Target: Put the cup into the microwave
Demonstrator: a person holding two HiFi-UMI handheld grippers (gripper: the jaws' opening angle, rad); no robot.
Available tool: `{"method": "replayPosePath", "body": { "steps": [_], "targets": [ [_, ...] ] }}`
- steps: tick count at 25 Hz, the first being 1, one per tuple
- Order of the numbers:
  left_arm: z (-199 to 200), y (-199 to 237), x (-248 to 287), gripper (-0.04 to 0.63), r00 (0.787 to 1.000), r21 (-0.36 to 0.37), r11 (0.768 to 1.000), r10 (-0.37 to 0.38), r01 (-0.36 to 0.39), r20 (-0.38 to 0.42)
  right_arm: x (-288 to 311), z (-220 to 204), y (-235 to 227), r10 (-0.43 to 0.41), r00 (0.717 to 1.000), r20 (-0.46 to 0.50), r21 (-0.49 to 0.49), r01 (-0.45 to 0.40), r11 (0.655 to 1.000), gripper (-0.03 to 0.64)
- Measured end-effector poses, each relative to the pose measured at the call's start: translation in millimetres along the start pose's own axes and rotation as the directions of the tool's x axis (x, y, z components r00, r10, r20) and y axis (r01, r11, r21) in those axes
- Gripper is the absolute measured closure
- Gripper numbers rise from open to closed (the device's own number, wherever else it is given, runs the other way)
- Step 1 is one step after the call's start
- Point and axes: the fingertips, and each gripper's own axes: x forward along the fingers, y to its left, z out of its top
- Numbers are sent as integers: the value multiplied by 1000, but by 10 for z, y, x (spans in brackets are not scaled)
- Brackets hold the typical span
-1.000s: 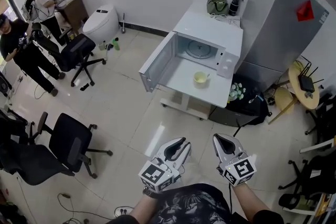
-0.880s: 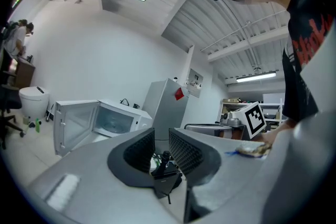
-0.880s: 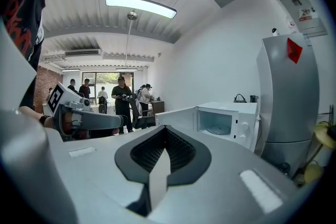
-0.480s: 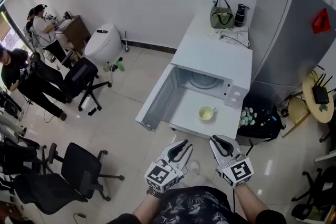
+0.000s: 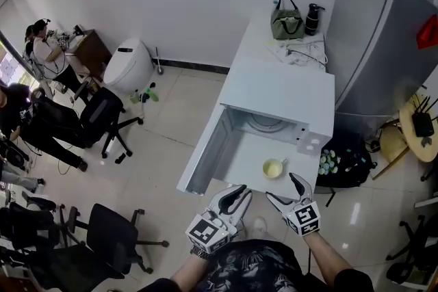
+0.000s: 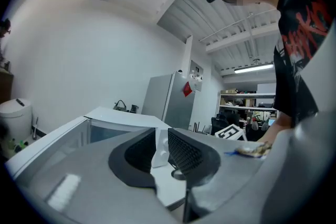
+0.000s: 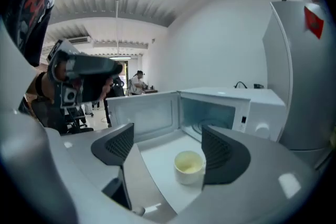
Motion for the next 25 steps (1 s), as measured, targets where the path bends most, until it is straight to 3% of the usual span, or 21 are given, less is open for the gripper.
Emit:
{"method": "replayPosePath", "body": {
  "steps": [3,7,10,18,25],
  "targets": [
    [46,92,27,520,1000,1,1000,-19,19,-14,263,-652,-190,-35,992,-123,36,39,999,153],
    [1,183,97,520,998,12,1000,-15,16,-61,680,-1372,-473,-68,965,-254,54,84,995,152],
    [-93,212,91,520,995,4,1000,-4,4,-102,954,-1682,-623,-78,953,-293,74,104,992,150],
    [-162,283,119,520,988,53,999,17,-10,-150,1485,-1880,-731,-58,958,-282,33,70,997,171],
    [-140,351,99,520,990,55,998,33,-25,-138,1404,-1643,-635,-76,964,-256,8,81,997,184]
  ]
}}
